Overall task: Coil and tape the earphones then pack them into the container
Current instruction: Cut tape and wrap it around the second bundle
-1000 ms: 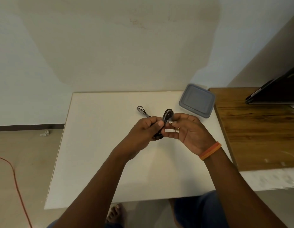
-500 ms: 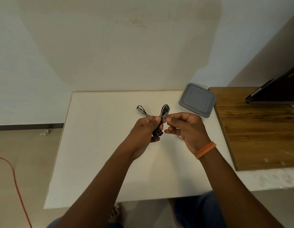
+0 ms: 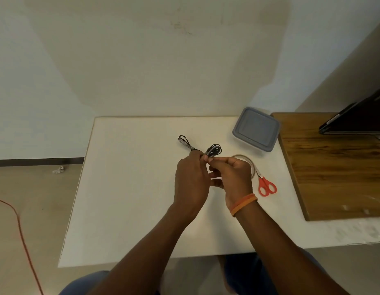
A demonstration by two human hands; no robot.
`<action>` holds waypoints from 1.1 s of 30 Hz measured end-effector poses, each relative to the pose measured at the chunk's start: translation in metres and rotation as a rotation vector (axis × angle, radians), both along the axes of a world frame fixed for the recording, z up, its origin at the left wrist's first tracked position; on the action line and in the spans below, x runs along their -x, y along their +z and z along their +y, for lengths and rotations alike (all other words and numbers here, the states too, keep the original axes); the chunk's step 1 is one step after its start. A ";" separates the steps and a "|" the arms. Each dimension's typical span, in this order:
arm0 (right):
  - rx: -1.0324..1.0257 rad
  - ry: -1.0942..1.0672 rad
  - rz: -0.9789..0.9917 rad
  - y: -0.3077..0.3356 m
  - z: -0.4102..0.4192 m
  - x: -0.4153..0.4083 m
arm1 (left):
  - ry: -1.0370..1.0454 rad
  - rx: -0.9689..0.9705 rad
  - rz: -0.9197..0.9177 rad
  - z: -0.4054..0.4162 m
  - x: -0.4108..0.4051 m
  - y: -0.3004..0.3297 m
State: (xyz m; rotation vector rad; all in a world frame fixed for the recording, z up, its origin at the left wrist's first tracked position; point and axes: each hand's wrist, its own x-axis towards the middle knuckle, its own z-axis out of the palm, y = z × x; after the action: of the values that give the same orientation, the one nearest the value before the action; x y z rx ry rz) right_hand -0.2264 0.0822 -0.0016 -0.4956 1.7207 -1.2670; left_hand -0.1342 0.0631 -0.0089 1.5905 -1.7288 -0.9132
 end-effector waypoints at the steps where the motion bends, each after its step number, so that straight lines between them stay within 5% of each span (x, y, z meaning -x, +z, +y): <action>1: -0.020 -0.038 -0.025 -0.001 0.000 -0.001 | -0.042 0.046 -0.056 -0.001 -0.001 -0.002; 6: -0.064 -0.088 -0.043 -0.003 0.000 0.000 | -0.230 0.182 -0.316 0.001 -0.004 -0.003; 12: -0.086 -0.002 -0.059 -0.004 0.000 0.001 | -0.266 0.201 -0.397 0.008 -0.007 -0.002; 19: -0.075 0.040 -0.441 -0.005 -0.002 0.003 | -0.229 0.343 -0.461 0.004 -0.016 -0.004; 27: -0.089 0.180 -0.641 -0.005 -0.003 -0.015 | -0.223 0.312 -0.525 0.003 -0.038 -0.011; 30: -0.123 0.314 -0.455 -0.010 -0.004 -0.019 | -0.248 0.277 -0.548 0.006 -0.044 -0.016; 33: -0.158 0.286 -0.242 -0.007 -0.005 -0.027 | -0.213 0.134 -0.324 0.001 -0.052 -0.019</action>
State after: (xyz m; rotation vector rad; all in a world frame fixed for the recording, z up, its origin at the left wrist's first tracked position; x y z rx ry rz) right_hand -0.1993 0.0772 -0.0088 -0.4566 1.4729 -0.9382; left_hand -0.0827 0.0642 -0.0281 1.5514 -2.1700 -0.6432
